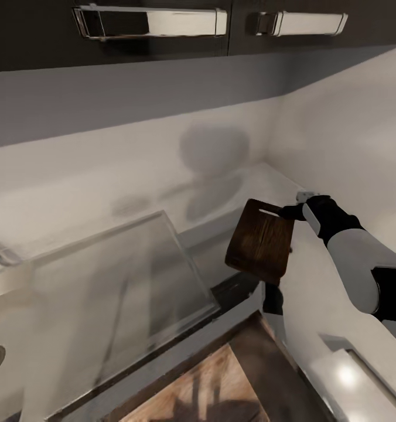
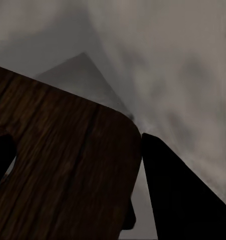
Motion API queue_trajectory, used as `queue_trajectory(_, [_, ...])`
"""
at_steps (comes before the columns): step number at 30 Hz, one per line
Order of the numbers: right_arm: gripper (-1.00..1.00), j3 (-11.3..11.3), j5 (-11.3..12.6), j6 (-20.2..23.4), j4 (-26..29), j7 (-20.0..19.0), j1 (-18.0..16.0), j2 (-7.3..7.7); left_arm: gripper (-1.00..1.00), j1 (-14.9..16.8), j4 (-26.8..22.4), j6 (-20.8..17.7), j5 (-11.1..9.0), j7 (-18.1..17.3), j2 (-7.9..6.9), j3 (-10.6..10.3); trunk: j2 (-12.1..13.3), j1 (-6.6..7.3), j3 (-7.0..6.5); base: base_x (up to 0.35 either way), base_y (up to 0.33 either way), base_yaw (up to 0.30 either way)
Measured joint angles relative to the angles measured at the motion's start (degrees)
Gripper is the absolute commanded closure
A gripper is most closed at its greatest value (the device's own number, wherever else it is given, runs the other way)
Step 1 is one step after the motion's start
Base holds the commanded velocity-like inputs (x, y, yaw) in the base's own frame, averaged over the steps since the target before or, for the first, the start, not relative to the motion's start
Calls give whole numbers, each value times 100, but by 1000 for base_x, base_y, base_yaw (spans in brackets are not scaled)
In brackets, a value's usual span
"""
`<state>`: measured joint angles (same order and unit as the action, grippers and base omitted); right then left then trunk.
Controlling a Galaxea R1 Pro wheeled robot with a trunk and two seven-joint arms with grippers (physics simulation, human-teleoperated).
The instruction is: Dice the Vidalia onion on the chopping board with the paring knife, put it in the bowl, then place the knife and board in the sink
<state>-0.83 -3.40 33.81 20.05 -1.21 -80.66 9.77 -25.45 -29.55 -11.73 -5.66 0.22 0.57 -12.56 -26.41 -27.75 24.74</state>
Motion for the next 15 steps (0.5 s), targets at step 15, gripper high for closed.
queue_trajectory(15, [100, 11, -2, -2, -11, -3, 0, -35, -100, -1, -6, 0, 0, 0, -8, 7, 0, 0, -137, -323, 62, 47])
